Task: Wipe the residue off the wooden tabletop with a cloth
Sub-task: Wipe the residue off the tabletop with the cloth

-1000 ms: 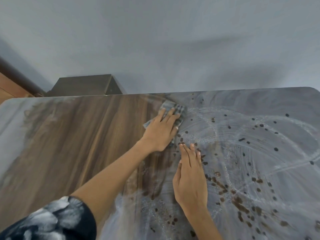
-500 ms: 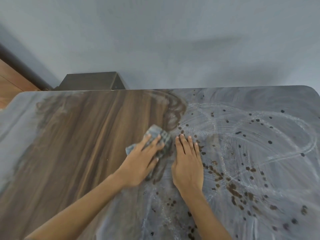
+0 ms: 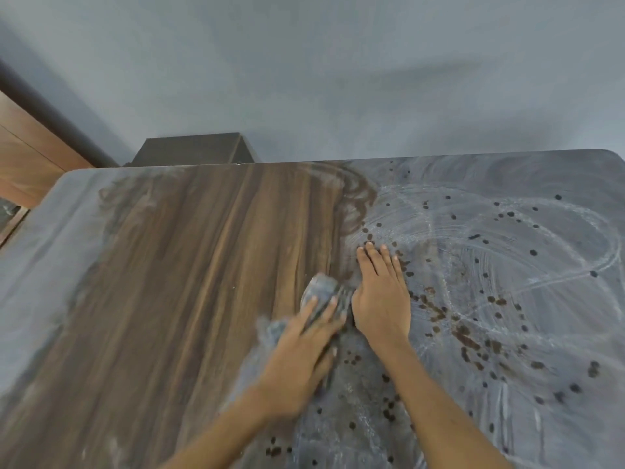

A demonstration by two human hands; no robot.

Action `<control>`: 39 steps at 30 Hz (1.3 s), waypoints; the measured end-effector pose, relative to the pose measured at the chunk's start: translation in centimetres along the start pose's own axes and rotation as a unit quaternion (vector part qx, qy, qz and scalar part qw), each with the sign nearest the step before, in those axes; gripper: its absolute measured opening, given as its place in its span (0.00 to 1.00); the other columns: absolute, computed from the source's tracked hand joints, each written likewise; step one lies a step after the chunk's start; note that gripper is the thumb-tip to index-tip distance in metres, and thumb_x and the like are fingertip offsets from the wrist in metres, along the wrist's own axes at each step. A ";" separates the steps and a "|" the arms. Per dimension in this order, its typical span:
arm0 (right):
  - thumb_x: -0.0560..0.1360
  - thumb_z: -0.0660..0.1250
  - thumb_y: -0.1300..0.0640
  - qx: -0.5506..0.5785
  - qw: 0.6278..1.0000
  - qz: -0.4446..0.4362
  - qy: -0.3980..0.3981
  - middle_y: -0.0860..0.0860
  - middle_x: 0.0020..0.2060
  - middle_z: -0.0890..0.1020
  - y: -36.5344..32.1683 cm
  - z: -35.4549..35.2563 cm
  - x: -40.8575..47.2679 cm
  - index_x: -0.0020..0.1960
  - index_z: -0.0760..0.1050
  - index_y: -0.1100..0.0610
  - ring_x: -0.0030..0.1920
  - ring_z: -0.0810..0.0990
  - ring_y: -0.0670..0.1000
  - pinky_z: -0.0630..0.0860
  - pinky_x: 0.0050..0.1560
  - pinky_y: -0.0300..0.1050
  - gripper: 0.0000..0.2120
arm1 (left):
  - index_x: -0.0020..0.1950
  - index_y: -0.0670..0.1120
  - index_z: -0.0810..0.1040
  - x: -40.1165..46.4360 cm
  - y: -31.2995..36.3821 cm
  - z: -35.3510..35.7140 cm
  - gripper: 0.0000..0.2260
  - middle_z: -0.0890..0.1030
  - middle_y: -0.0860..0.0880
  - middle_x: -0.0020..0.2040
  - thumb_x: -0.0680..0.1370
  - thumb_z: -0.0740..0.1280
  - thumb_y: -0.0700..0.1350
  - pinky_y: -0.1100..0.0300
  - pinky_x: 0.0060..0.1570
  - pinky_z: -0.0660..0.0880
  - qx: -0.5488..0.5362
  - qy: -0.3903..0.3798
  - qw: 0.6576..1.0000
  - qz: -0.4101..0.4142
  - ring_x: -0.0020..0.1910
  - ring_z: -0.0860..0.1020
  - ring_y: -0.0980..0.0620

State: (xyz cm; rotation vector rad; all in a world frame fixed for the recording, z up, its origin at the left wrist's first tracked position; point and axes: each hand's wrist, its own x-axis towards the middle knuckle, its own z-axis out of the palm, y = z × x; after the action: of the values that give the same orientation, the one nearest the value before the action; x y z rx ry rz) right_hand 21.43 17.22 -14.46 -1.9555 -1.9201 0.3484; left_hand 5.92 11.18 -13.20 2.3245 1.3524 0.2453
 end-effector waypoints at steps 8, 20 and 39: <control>0.79 0.55 0.61 -0.014 1.000 0.006 -0.002 0.52 0.74 0.59 -0.1 -0.2 -0.3 0.75 0.57 0.59 0.75 0.52 0.51 0.41 0.73 0.42 0.24 | 0.74 0.49 0.58 -3.5 -8.2 -3.2 0.22 0.56 0.50 0.75 0.80 0.56 0.49 0.47 0.72 0.54 -0.026 0.109 0.964 -0.242 0.75 0.46 0.46; 0.79 0.55 0.64 0.008 0.999 0.029 0.010 0.51 0.74 0.61 -0.3 -0.1 -0.5 0.74 0.60 0.58 0.75 0.54 0.49 0.47 0.75 0.43 0.23 | 0.74 0.58 0.51 -12.7 -2.0 -1.2 0.24 0.42 0.63 0.72 0.81 0.56 0.49 0.61 0.72 0.43 -0.026 -0.017 0.992 -0.121 0.72 0.33 0.58; 0.77 0.57 0.68 -0.010 0.996 0.080 -0.037 0.54 0.73 0.62 -1.8 -0.3 -1.1 0.73 0.62 0.58 0.73 0.59 0.56 0.62 0.71 0.52 0.25 | 0.74 0.48 0.58 -17.0 -5.1 -1.9 0.24 0.50 0.52 0.76 0.79 0.60 0.49 0.52 0.71 0.54 -0.082 0.076 0.957 -0.266 0.75 0.45 0.50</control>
State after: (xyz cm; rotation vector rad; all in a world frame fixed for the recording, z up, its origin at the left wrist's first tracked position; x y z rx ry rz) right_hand 19.92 16.14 -13.52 -2.1427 -1.8223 0.4527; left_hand -7.37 -0.76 -12.72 1.7546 1.8940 0.3539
